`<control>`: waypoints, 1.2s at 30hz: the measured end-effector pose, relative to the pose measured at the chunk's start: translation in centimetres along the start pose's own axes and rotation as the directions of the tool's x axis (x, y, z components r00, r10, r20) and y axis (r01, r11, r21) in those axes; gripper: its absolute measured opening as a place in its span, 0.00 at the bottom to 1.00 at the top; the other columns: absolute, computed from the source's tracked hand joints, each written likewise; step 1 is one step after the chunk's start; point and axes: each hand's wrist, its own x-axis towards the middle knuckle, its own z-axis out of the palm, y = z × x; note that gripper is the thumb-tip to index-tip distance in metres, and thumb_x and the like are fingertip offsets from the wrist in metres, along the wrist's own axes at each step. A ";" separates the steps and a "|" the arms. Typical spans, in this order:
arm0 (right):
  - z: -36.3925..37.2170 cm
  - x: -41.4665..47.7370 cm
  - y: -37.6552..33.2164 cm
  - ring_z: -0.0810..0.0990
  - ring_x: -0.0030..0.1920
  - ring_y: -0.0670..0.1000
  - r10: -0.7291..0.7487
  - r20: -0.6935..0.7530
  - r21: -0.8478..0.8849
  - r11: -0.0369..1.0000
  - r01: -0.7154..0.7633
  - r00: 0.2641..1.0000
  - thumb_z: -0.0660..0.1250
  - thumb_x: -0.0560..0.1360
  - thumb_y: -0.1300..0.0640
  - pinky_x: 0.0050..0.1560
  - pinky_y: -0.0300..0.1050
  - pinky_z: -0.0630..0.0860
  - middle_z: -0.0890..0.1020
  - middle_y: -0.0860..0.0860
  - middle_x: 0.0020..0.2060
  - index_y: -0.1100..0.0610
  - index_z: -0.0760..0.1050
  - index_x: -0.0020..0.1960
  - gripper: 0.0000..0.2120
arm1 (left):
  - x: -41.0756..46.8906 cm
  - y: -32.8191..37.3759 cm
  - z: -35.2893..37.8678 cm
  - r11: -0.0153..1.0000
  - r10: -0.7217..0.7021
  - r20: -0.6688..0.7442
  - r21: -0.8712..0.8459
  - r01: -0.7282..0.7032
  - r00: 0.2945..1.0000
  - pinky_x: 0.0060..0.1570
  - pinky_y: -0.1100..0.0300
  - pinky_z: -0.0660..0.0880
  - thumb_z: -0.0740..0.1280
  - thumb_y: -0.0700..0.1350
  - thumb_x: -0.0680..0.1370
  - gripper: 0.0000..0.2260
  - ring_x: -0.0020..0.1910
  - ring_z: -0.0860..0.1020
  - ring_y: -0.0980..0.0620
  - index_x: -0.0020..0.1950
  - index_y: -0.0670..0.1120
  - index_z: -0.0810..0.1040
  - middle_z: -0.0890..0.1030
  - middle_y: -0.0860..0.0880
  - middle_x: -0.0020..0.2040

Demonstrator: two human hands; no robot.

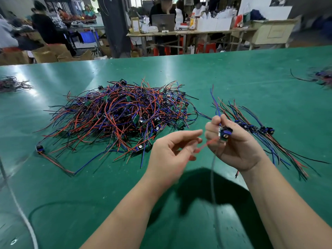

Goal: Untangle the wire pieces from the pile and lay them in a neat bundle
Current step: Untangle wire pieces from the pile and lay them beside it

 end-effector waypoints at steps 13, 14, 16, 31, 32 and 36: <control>-0.6 0.3 1.5 0.70 0.25 0.47 -0.060 -0.302 -0.648 0.745 -0.159 0.951 0.71 0.67 0.59 0.27 0.34 0.65 0.77 0.56 0.29 0.64 0.80 0.39 0.07 | -0.1 -0.2 -0.3 0.860 -0.490 0.120 -0.093 0.501 0.864 0.30 0.63 0.77 0.75 0.42 0.70 0.06 0.28 0.79 0.52 0.34 0.42 0.82 0.81 0.45 0.30; -0.6 0.3 1.3 0.72 0.24 0.46 -0.089 -0.352 -0.628 0.761 -0.165 0.932 0.71 0.69 0.61 0.26 0.33 0.67 0.78 0.55 0.29 0.63 0.80 0.40 0.05 | 0.0 -0.2 -0.5 0.856 -0.505 0.126 -0.053 0.514 0.854 0.30 0.63 0.76 0.75 0.42 0.70 0.07 0.28 0.79 0.51 0.33 0.42 0.81 0.81 0.45 0.30; -0.9 0.5 0.7 0.75 0.24 0.43 -0.147 -0.448 -0.571 0.806 -0.155 0.882 0.70 0.71 0.64 0.24 0.31 0.68 0.81 0.53 0.28 0.63 0.79 0.41 0.02 | -0.1 -0.3 -0.7 0.846 -0.531 0.169 0.051 0.530 0.831 0.30 0.63 0.73 0.76 0.42 0.70 0.09 0.28 0.78 0.50 0.30 0.44 0.81 0.81 0.45 0.30; -2.7 0.3 -1.8 0.80 0.26 0.43 -0.278 -0.667 -0.229 0.959 0.166 0.691 0.64 0.79 0.59 0.26 0.29 0.73 0.80 0.50 0.26 0.61 0.75 0.40 0.10 | -0.5 -0.4 -1.4 0.778 -0.624 0.299 0.331 0.534 0.722 0.29 0.66 0.71 0.78 0.47 0.68 0.09 0.29 0.76 0.51 0.35 0.44 0.81 0.82 0.45 0.32; -2.7 0.3 -2.0 0.80 0.26 0.43 -0.294 -0.678 -0.224 0.955 0.192 0.673 0.62 0.80 0.58 0.27 0.30 0.73 0.80 0.53 0.29 0.62 0.74 0.41 0.11 | -0.5 -0.5 -1.3 0.779 -0.620 0.291 0.339 0.528 0.728 0.30 0.65 0.71 0.78 0.48 0.68 0.09 0.30 0.76 0.50 0.35 0.44 0.81 0.83 0.44 0.32; -2.3 0.6 -1.6 0.81 0.26 0.49 -0.427 -0.677 -0.461 0.881 0.108 0.600 0.59 0.80 0.60 0.26 0.37 0.75 0.74 0.56 0.39 0.58 0.71 0.46 0.05 | -0.2 -1.0 -0.8 0.832 -0.554 0.113 0.127 0.541 0.825 0.28 0.64 0.73 0.76 0.46 0.70 0.10 0.25 0.76 0.51 0.34 0.43 0.80 0.81 0.44 0.29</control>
